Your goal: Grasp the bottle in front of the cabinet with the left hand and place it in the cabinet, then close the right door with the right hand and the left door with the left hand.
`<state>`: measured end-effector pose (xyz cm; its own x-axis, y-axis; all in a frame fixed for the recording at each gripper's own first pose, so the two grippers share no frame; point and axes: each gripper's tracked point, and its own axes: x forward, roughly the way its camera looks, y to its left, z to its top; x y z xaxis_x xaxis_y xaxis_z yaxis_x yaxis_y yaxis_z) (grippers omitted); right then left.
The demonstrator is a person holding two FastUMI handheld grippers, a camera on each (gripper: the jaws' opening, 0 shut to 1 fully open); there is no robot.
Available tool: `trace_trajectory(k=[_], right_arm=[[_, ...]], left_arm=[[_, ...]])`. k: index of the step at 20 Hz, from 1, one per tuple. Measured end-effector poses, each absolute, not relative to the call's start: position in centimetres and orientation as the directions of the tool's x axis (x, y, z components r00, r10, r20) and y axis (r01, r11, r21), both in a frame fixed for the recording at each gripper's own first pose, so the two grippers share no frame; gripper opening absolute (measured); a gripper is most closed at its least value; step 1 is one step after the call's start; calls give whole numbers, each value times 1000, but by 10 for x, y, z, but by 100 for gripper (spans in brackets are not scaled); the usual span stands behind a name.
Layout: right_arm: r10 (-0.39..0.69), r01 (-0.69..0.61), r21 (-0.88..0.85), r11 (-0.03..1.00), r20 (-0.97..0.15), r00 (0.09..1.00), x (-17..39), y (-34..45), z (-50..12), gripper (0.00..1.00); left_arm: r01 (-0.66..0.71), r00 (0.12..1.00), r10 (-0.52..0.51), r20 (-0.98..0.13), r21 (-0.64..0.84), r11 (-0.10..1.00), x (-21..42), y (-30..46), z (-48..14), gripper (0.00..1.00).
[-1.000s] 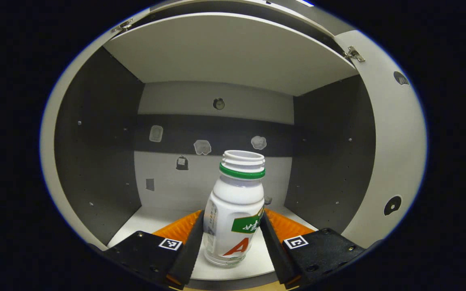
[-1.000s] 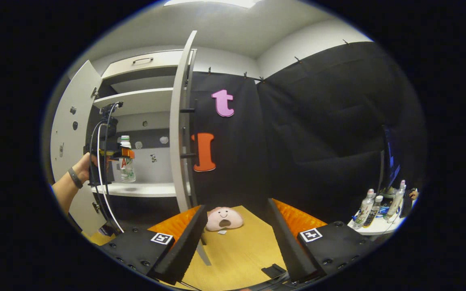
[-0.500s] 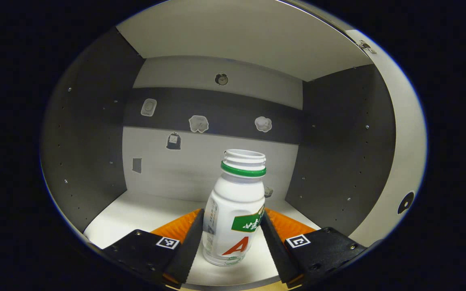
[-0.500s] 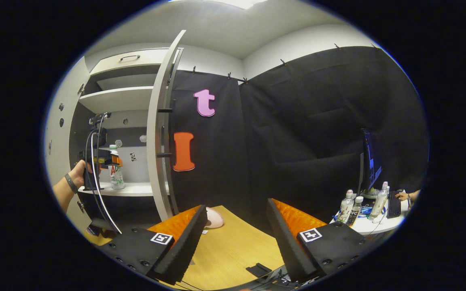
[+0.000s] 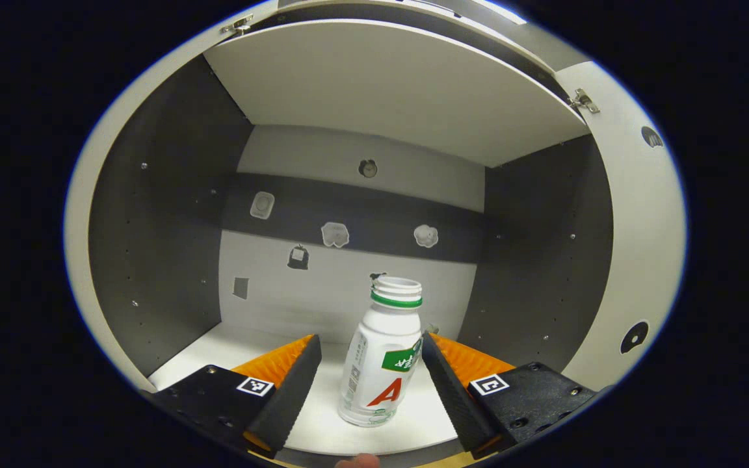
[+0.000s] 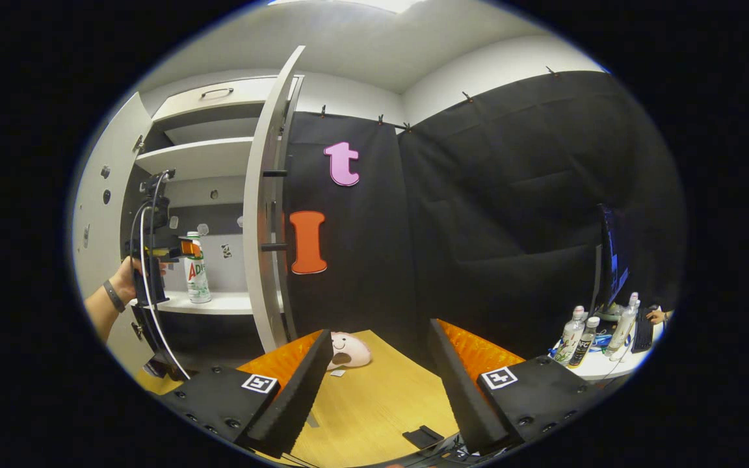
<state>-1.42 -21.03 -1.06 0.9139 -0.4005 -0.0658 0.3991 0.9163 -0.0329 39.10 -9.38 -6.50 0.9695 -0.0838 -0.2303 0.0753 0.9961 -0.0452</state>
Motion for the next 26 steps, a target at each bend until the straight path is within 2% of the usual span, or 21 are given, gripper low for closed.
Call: trace_trajectory(k=[3, 4, 11, 14, 21, 26], right_arm=[[-357, 356, -26, 934, -75, 931, -7, -213, -10, 98], [-338, 337, -25, 941, -78, 938, -6, -212, -9, 98], [-161, 162, -4, 987, -88, 983, 4, -202, -6, 98], [-82, 84, 14, 996, -89, 993, 6, -195, 0, 98], [59, -55, 39, 998, -101, 993, 9, -186, 1, 98], [74, -71, 36, 997, -108, 991, 19, -184, -11, 98]], left_arm=[[66, 985, -73, -155, -52, 996, 366, -91, -30, 92], [60, 988, -67, -139, -52, 997, 356, -90, -20, 95], [14, 997, -16, -76, -18, 1000, 268, -82, 21, 94], [2, 996, -1, -92, 6, 1000, 224, -84, 17, 95], [-138, 983, 140, -120, 27, 990, 115, -72, -22, 95], [-174, 977, 178, -116, 42, 984, 61, -70, -37, 95]])
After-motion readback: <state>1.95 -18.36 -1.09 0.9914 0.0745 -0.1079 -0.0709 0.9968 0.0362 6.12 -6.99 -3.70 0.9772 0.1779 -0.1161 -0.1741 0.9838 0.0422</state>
